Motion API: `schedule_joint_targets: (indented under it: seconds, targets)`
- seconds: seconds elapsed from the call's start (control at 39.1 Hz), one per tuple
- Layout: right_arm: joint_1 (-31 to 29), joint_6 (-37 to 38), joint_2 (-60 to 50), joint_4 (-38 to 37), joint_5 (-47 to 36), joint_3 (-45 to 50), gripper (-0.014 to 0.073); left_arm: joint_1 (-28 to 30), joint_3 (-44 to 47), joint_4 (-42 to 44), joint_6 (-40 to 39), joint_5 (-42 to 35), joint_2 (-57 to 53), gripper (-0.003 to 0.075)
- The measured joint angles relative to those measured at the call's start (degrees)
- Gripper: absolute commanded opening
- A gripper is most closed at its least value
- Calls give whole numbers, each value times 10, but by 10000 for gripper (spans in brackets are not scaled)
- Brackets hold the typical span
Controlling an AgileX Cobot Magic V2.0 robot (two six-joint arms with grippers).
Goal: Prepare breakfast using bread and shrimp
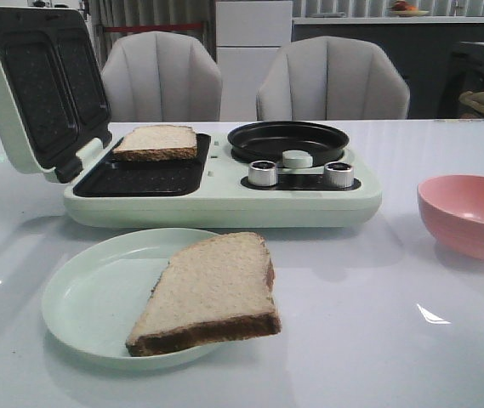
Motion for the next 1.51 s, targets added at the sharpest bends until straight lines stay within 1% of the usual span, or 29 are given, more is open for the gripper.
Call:
schedule_joint_targets:
  seconds: [0.13,0.36,0.41,0.54,0.59,0.64,0.69,0.82,0.9,1.1,1.36,1.51]
  targets:
    - [0,0,25,1,8,-6,139,0,0,0,0,0,0,618]
    - [0,-1,28,13,35,-6,149,0,0,0,0,0,0,618]
    - [0,-1,32,23,42,-6,180,0,0,0,0,0,0,618]
    - [0,-1,55,51,62,-7,329,0,0,0,0,0,0,618]
    - [0,-1,69,59,68,-7,376,0,0,0,0,0,0,618]
    - [0,-1,89,67,75,-7,413,0,0,0,0,0,0,618]
    - [0,-1,107,80,79,-7,430,0,0,0,0,0,0,618]
    - [0,-1,153,122,82,-9,437,0,0,0,0,0,0,618]
    - [0,-1,189,143,97,-22,437,0,0,0,0,0,0,618]
    - [0,-1,302,182,158,-103,433,0,0,0,0,0,0,618]
    - [0,-2,454,261,227,-194,433,0,0,0,0,0,0,618]
    - [0,-44,537,320,231,-225,433,0,0,0,0,0,0,618]
